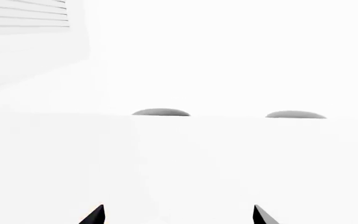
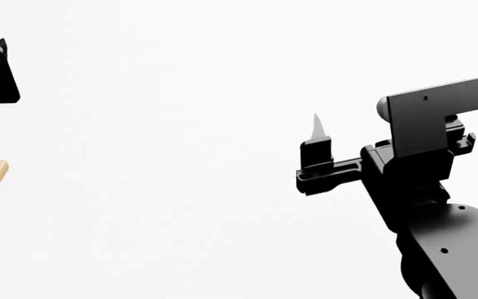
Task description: Place the cherry and the sweet potato on separate cutting boards.
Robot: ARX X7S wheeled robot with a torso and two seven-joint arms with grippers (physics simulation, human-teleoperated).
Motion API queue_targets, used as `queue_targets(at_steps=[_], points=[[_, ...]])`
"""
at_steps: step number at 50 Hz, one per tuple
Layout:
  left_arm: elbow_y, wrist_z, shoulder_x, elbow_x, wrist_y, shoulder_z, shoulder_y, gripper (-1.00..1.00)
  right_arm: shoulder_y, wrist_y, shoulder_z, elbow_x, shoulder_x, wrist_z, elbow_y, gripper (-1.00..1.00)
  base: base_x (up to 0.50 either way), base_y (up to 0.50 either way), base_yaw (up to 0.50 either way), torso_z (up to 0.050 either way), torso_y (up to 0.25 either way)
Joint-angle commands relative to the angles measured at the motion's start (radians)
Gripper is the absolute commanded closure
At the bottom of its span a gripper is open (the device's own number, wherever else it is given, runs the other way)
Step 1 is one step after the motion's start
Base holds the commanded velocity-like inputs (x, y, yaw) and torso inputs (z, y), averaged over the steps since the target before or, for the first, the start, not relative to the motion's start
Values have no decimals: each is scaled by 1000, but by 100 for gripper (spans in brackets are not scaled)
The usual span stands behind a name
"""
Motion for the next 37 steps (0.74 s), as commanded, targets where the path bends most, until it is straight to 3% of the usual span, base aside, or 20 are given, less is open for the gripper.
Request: queue_targets(at_steps=[1, 23, 37], points=[[29, 2, 12, -34, -20, -7, 4, -100, -6, -11, 10, 1, 2, 7, 2, -100, 0, -500, 0, 0, 0], [53, -4, 11, -45, -30, -3, 17, -100, -8, -23, 10, 0, -1, 11, 6, -100, 0, -489, 0, 0, 0], [52, 1, 44, -43, -29, 8, -34, -100, 97, -24, 3, -40, -25, 54, 9, -100, 0, 0, 0, 0, 0]])
